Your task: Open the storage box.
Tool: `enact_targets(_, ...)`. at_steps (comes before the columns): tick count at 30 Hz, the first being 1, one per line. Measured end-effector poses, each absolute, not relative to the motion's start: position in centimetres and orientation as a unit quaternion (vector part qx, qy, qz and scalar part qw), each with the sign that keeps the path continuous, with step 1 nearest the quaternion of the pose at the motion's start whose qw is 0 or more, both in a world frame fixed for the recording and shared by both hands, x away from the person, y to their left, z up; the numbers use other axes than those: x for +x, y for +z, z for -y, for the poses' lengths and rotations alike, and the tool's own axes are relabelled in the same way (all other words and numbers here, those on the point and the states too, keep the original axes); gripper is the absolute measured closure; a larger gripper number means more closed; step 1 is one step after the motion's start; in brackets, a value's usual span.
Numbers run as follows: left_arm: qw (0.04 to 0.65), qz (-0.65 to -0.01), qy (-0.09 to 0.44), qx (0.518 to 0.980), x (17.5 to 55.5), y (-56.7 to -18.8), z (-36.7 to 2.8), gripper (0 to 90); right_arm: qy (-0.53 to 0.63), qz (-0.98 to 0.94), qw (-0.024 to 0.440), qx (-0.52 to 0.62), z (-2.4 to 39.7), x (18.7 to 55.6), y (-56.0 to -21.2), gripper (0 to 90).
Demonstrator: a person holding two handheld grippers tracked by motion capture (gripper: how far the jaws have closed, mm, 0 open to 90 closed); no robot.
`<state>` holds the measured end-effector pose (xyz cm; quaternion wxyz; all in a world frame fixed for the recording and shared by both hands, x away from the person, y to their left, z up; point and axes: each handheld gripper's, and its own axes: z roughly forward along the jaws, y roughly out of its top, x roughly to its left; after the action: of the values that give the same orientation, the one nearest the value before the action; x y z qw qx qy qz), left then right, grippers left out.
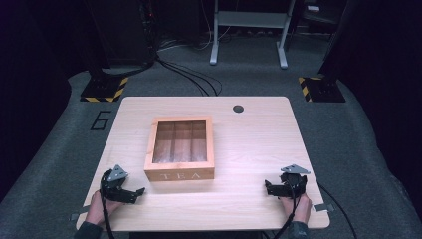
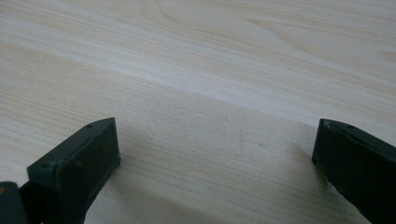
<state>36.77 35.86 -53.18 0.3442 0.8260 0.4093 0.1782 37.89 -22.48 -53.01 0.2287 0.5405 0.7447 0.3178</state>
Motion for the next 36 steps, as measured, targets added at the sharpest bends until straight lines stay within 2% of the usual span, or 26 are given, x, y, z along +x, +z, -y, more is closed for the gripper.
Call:
enact_targets(14,0.348,-0.398,0.178,0.83,36.8,-53.2,-35.9,0.0,0.318,-0.745,0.23,0.54,22.5,37.8,-53.0,1.9)
enact_targets(21,0.374,-0.404,0.162,0.819,36.4,-52.9,-35.8,3.2,0.319,-0.745,0.232,0.538,22.5,37.8,-53.0,2.4)
enact_targets(24,0.386,-0.395,0.161,0.818,36.1,-52.4,-35.7,9.1,0.32,-0.745,0.232,0.537,22.6,37.8,-53.0,2.5)
enact_targets(25,0.395,-0.399,0.159,0.812,35.8,-52.1,-35.5,14.9,0.319,-0.745,0.232,0.538,22.5,37.8,-53.0,2.9)
enact_targets(27,0.402,-0.392,0.162,0.811,35.7,-51.8,-35.6,16.1,0.32,-0.744,0.232,0.539,22.5,37.8,-53.0,3.0)
enact_targets(36,0.433,-0.384,0.164,0.799,35.1,-50.2,-35.3,53.1,0.321,-0.744,0.232,0.538,22.5,37.8,-53.0,3.5)
